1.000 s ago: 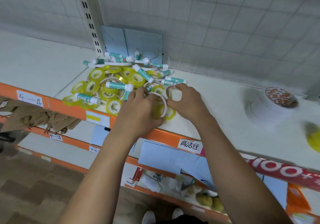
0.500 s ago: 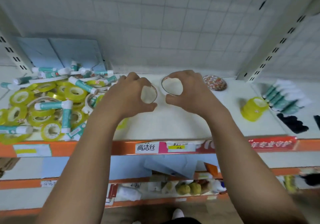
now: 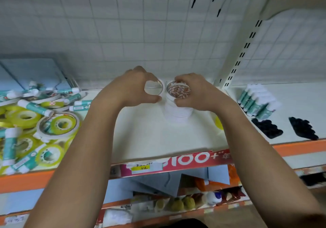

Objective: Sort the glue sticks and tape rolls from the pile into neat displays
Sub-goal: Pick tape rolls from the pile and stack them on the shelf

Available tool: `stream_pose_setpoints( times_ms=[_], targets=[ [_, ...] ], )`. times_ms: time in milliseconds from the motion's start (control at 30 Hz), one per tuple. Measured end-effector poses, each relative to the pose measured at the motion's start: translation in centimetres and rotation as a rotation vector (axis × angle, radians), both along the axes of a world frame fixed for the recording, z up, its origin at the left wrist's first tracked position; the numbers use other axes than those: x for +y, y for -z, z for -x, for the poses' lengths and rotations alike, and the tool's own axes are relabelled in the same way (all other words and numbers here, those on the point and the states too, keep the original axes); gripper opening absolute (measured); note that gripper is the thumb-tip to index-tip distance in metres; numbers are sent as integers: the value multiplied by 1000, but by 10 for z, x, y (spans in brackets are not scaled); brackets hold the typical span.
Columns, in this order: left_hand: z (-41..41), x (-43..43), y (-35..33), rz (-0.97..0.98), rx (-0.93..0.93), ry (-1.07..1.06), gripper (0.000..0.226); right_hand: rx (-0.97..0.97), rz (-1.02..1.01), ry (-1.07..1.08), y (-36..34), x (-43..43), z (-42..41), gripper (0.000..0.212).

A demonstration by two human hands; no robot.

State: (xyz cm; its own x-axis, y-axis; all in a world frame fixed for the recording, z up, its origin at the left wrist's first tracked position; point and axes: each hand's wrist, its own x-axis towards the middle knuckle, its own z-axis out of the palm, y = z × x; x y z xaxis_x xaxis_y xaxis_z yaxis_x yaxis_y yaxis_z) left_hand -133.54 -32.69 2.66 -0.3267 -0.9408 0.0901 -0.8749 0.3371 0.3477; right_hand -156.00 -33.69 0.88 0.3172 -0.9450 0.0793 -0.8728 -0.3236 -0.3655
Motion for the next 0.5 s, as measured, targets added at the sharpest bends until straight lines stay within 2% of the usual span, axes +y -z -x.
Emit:
stream_pose_setpoints(
  times_ms=[133, 367, 500],
  targets=[
    [18, -7, -3, 2, 5, 18, 62, -11, -4, -49, 7, -6, 10, 80],
    [61, -19, -9, -18, -22, 107, 60, -33, -98, -12, 0, -8, 49, 106],
    [81, -23, -5, -70, -47, 148, 61, -49, -168, 6, 0, -10, 63, 99]
  ],
)
